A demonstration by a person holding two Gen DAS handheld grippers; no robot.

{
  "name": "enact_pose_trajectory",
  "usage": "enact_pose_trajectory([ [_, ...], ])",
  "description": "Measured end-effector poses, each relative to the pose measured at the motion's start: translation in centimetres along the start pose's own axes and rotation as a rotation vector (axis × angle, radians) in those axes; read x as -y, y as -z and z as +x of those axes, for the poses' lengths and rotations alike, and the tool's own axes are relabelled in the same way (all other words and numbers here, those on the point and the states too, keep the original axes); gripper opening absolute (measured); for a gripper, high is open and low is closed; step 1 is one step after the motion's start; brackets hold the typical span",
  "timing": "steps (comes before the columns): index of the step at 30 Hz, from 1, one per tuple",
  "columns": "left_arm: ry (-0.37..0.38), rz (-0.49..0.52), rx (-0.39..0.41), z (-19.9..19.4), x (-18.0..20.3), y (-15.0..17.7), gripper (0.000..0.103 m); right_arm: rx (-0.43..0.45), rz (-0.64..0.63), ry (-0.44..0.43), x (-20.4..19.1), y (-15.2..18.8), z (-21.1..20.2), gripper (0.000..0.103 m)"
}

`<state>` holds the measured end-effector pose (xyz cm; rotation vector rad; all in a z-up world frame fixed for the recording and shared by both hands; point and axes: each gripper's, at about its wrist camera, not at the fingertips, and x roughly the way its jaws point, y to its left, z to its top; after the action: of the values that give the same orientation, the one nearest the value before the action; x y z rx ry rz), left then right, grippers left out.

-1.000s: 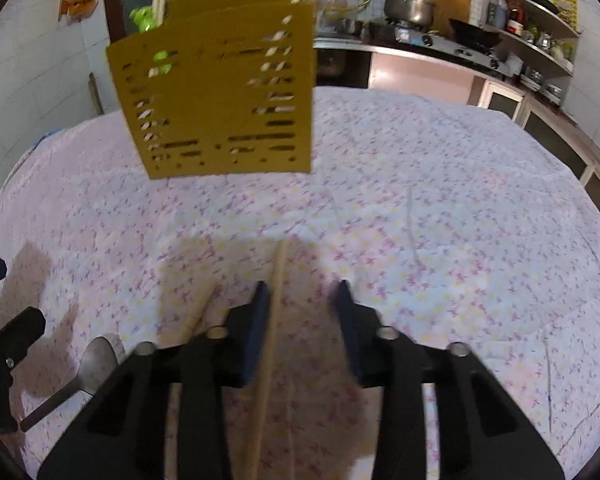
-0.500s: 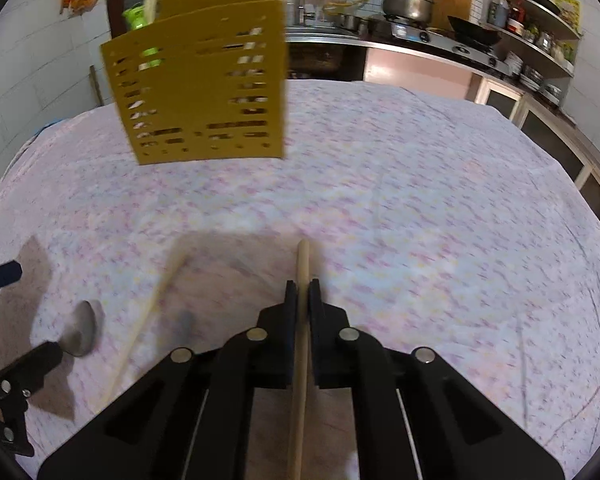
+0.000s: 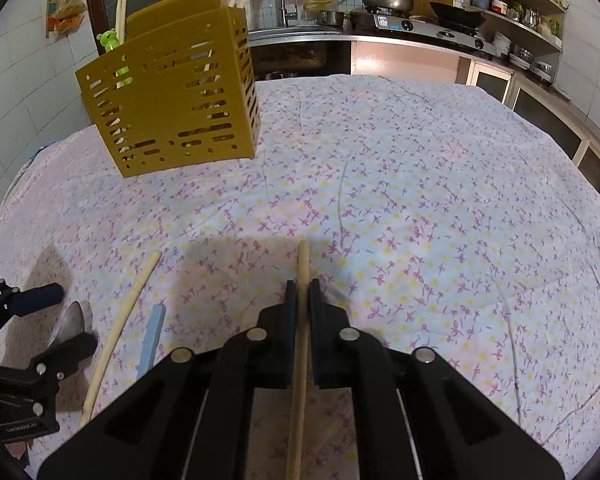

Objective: Organize utensils
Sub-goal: 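Grasp the metal spoon with the left tool while the right tool grasps a chopstick, then carry the spoon and chopstick over the yellow holder and lower them in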

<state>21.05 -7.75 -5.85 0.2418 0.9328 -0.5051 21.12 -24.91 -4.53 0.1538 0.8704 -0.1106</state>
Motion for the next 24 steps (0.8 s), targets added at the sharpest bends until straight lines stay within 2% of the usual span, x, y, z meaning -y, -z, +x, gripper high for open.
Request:
enact_pose_trajectory([
  [4, -0.009, -0.013, -0.022, 0.2, 0.3, -0.7, 0.035, -0.032, -0.016, 0.009, -0.2, -0.7, 0.4, 0.006],
  [11, 0.001, -0.081, -0.022, 0.1, -0.6, -1.0, 0.035, -0.053, -0.008, -0.01, 0.0, -1.5, 1.0, 0.006],
  [16, -0.024, -0.146, 0.03, -0.9, -2.0, -1.0, 0.035, 0.016, 0.032, -0.046, 0.4, -0.9, 0.1, 0.006],
  [24, -0.08, -0.258, 0.199, -5.6, -4.7, -1.6, 0.035, 0.25, 0.073, -0.106, -0.2, -1.7, -5.0, 0.006],
])
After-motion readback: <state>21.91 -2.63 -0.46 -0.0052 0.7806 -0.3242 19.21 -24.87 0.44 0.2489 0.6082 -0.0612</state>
